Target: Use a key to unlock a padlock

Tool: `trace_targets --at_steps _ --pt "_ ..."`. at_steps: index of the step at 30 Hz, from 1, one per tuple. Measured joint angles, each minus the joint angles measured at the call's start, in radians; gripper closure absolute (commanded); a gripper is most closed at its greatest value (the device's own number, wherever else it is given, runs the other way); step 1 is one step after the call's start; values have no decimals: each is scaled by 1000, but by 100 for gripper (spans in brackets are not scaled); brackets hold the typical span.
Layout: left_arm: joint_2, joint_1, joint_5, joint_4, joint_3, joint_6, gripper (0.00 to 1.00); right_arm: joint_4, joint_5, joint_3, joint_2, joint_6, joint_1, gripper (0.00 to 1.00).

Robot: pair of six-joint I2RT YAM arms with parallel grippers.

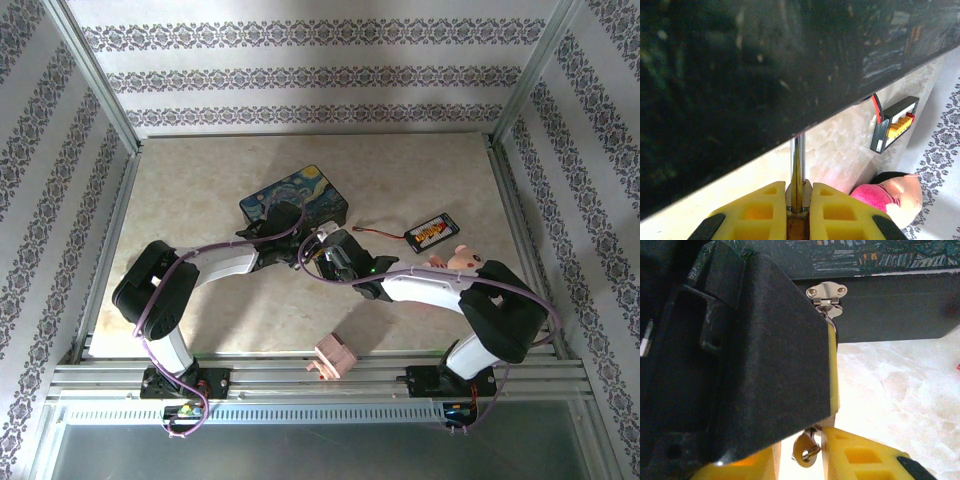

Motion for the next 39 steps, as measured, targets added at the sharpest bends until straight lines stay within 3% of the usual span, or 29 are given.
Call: trace_targets --at_steps 9,15,24,39 --pt "0 6 -2 -10 0 1 100 -1 22 11 25 -26 0 78" --pt "0 6 -10 -11 0 2 100 1 22 12 26 -36 0 95" --pt "0 6 -21 -11 -1 0 100 8 2 13 28 -30 -8 100" --pt "0 6 -22 6 -2 0 100 57 -299 -16 3 107 -148 100"
